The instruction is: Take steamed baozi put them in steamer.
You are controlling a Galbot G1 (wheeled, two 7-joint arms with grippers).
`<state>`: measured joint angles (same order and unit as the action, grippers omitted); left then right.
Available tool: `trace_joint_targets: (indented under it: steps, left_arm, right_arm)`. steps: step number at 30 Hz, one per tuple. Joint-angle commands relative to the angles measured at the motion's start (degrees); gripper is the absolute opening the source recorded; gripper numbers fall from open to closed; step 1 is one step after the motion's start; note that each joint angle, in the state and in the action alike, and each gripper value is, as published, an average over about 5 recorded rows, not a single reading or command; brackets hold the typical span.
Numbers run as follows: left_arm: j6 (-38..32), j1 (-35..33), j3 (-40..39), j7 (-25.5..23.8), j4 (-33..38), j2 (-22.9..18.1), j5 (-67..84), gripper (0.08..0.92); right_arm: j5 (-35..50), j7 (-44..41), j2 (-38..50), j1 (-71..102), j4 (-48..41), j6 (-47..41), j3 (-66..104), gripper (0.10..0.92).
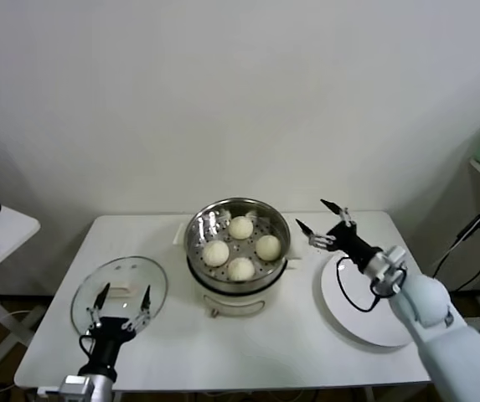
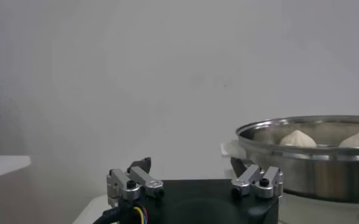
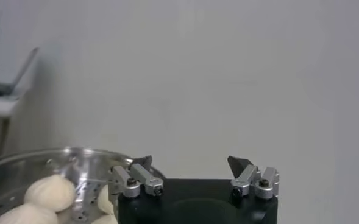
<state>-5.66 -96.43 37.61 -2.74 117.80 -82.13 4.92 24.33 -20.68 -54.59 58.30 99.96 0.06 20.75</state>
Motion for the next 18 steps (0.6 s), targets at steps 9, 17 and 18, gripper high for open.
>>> trace_joint_targets:
  steps: [9,17,18]
  left_arm:
    - [1.53,0.31,1.99,-0.75,0.18,0.60,1.84,0.823]
    - [1.20,-0.12,2.40,-0.71,0.44,0.61,2.21,0.823]
    - [1.04,-0.31,2.40,-0.79,0.52,0.50,2.26,0.823]
  right_arm:
    - [-6.71,1.15,-26.95,31.11,7.86,8.84,22.91,0.823]
    - [-6.25,1.13,-27.58,33.36,8.72,10.17,21.30,0.823]
    - [-6.26,1.14,-27.59,33.33,8.94,10.17,21.00,0.823]
